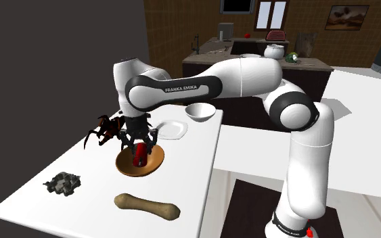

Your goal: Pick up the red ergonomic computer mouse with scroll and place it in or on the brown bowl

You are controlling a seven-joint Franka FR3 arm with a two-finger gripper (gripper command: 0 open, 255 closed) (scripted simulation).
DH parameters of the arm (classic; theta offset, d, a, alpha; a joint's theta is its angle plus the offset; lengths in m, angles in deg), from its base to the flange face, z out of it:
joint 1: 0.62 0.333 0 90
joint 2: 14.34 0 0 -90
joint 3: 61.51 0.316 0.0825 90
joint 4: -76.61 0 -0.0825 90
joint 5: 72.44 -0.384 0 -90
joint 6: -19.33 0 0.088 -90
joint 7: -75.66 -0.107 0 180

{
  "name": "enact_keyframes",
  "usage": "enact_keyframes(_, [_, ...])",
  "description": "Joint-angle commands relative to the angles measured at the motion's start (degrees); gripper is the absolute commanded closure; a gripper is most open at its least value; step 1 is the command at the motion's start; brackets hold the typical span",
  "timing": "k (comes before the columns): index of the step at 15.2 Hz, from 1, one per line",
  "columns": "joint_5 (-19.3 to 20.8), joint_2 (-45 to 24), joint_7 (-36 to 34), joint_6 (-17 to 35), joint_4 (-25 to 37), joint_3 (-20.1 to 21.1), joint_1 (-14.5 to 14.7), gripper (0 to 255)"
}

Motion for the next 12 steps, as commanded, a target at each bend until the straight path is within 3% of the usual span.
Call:
enact_keyframes(1, [0.0,-0.1,0.1,0.7,-0.5,0.0,-0.1,255])
enact_keyframes(8, [0.0,-0.1,0.1,0.7,-0.5,0.0,-0.1,255])
enact_keyframes(9, [0.0,-0.1,0.1,0.7,-0.5,0.0,-0.1,0])
enact_keyframes(12, [0.0,-0.1,0.1,0.7,-0.5,0.0,-0.1,0])
